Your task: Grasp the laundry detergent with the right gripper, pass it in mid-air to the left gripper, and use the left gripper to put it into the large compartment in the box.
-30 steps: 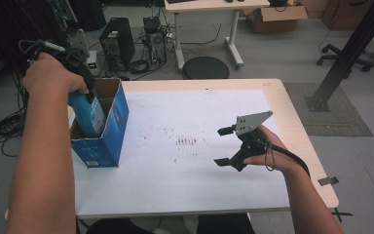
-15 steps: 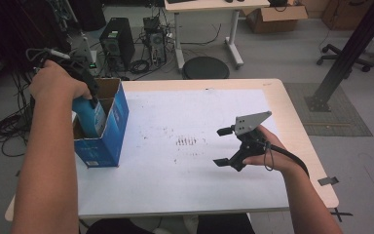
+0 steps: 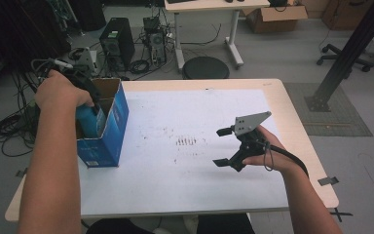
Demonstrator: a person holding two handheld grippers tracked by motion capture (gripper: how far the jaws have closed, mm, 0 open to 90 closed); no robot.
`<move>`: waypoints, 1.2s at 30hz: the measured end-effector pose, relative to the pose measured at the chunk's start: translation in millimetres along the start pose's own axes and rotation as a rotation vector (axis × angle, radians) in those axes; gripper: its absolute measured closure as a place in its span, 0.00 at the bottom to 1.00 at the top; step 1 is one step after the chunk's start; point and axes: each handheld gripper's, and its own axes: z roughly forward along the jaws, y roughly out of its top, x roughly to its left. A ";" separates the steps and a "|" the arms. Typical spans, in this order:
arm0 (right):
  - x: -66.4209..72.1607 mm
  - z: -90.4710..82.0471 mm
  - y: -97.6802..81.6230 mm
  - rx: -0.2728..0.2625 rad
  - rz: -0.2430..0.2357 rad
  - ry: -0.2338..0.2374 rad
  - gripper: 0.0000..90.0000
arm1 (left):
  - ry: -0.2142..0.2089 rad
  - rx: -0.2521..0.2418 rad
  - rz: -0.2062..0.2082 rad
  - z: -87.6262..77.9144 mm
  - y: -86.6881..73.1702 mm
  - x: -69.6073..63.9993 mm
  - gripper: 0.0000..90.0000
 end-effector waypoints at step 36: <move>0.9 -2.1 -4.9 -0.013 0.009 0.005 0.01 | 0.001 0.048 0.006 56.3 3.7 -1.7 0.42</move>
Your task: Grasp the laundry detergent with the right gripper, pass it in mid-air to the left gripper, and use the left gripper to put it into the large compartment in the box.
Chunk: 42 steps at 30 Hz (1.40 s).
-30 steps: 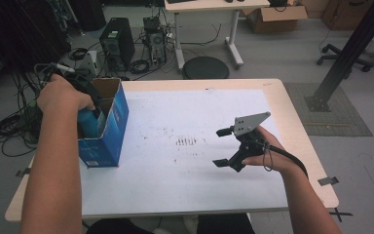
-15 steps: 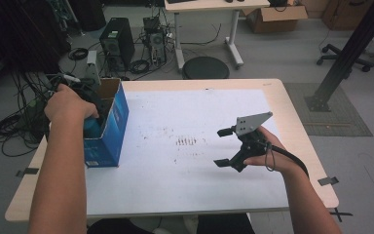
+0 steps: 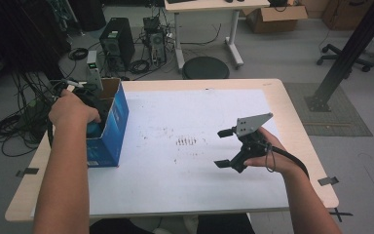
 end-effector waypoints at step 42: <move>2.9 8.4 6.2 0.005 -0.009 0.020 0.01 | -0.038 -0.057 -0.018 -7.8 -5.9 1.7 0.33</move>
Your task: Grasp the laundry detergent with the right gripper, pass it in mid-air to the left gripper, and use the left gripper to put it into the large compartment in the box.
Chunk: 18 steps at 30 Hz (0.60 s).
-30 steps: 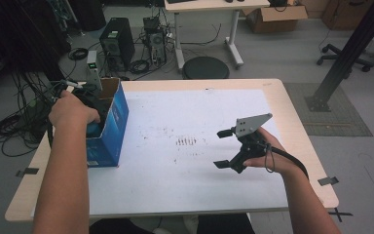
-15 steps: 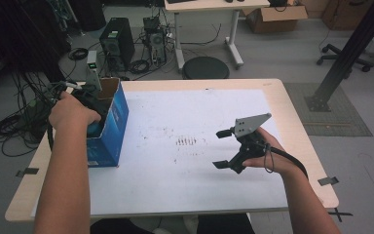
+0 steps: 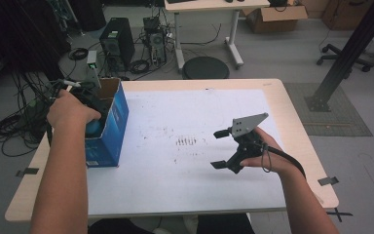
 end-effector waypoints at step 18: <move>2.6 -1.2 2.2 -0.010 -0.010 -0.002 0.01 | 0.036 -0.024 0.003 -27.0 -11.1 -4.9 0.24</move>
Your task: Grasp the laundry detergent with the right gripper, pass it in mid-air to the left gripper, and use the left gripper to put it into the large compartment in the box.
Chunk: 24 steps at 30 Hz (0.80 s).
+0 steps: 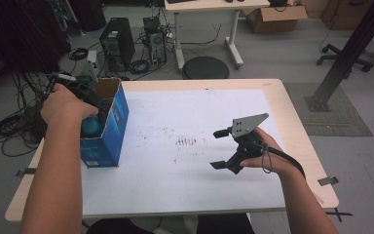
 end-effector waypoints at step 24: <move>6.5 -11.9 10.8 -0.009 -0.029 -0.004 0.01 | 0.016 -0.021 0.114 -55.0 -25.4 -26.8 0.07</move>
